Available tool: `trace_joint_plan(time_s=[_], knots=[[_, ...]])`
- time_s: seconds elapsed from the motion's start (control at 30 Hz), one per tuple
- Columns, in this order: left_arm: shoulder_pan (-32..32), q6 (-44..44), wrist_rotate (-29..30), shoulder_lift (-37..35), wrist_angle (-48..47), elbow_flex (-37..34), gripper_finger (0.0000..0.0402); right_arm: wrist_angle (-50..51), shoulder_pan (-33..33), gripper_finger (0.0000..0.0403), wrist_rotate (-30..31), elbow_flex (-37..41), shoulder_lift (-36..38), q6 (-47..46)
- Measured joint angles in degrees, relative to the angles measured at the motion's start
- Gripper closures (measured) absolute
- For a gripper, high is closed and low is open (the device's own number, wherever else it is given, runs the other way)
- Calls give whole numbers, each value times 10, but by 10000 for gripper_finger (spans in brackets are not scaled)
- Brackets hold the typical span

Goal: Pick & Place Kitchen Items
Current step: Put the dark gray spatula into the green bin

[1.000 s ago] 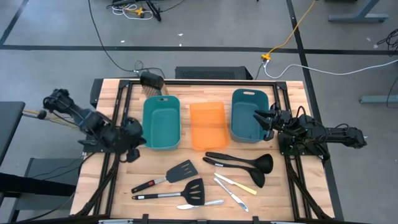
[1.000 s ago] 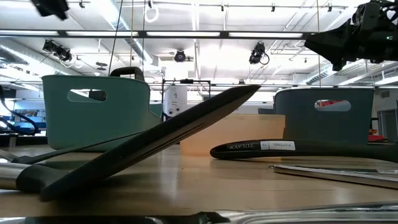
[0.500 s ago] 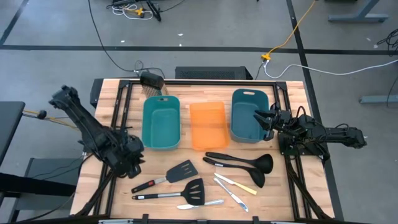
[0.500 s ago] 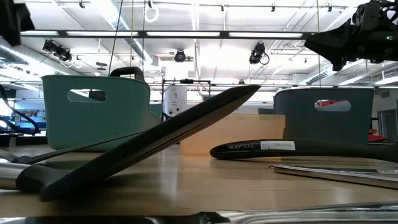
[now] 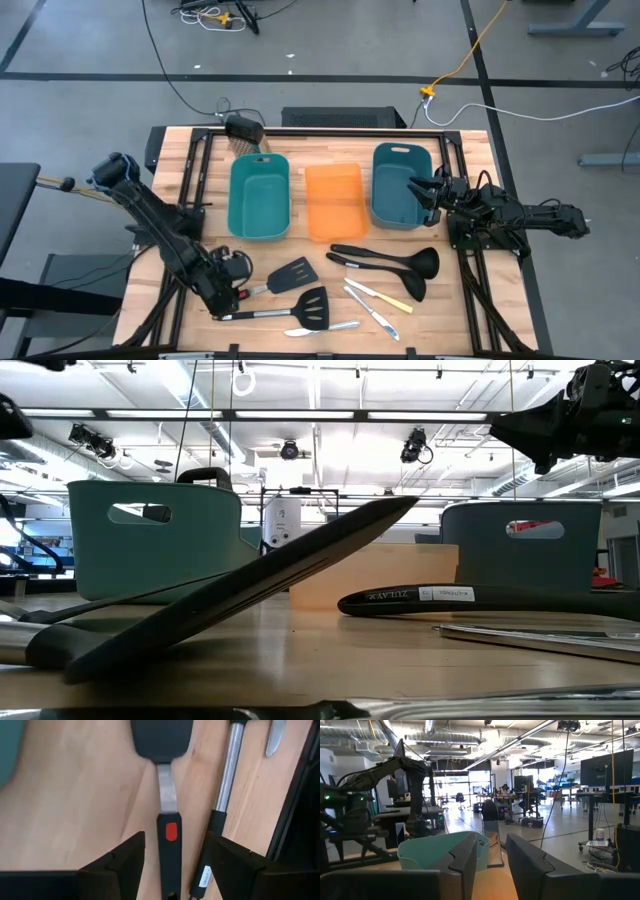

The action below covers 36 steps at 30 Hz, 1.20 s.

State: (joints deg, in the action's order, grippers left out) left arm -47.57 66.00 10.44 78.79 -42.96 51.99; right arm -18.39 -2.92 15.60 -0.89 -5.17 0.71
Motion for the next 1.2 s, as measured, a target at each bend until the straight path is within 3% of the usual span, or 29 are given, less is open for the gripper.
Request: trace_joint_plan(time_s=[0.3, 0.67, 1.2], knots=[[-33, 87, -16, 60, 7, 0, 160, 0, 0, 286, 0, 0, 0, -3], [-36, 68, -11, 129, 36, 0, 137, 0, 0, 286, 0, 0, 0, -18], [-36, 62, 19, 147, 33, 0, 138, 0, 0, 286, 0, 0, 0, -19]])
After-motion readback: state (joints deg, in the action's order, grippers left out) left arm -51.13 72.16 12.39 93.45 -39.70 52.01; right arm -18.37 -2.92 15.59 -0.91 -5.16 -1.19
